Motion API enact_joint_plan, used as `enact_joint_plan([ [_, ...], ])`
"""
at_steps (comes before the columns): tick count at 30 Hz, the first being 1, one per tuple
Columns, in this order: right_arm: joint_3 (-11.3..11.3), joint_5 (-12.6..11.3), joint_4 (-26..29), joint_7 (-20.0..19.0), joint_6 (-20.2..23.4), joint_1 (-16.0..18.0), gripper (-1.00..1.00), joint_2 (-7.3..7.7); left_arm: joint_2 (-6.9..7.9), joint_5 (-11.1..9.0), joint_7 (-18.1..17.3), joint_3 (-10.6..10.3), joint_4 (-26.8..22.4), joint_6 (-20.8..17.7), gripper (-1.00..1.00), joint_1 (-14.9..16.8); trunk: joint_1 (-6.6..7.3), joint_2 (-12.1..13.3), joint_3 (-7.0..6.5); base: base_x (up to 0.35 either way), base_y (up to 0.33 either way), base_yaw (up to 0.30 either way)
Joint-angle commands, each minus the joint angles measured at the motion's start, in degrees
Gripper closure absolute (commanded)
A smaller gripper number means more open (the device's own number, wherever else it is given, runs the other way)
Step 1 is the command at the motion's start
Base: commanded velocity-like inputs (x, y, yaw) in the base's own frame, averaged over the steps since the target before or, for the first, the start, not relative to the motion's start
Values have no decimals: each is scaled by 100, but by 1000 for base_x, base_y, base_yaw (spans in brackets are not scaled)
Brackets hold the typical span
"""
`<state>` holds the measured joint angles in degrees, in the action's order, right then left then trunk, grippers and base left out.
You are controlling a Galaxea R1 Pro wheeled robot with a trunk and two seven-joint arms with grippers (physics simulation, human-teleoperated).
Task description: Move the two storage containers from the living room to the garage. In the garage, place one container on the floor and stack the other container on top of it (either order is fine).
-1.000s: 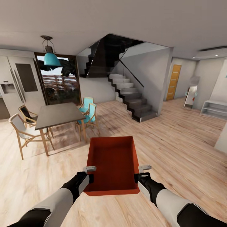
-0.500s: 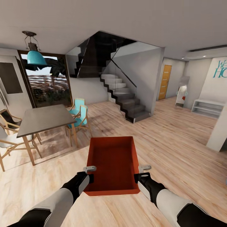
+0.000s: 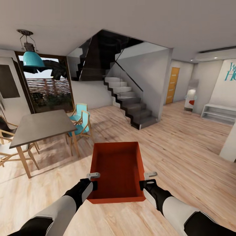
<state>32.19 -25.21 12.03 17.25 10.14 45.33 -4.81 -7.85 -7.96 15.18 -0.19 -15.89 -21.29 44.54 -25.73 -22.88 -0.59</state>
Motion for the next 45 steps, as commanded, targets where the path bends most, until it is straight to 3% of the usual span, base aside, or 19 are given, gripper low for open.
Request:
enact_joint_plan([
  [1,103,-114,-7,50,40,1,100,6,55,199,125,-16,-29,11,100,2,-5,-4,2,322,0,0],
  [10,103,-112,-7,50,40,-2,100,9,55,199,125,-16,-29,11,100,2,-5,-4,2,322,0,-47],
  [45,103,-113,-7,51,40,0,100,7,55,199,125,-17,-29,11,100,2,-5,-4,2,322,0,-237],
])
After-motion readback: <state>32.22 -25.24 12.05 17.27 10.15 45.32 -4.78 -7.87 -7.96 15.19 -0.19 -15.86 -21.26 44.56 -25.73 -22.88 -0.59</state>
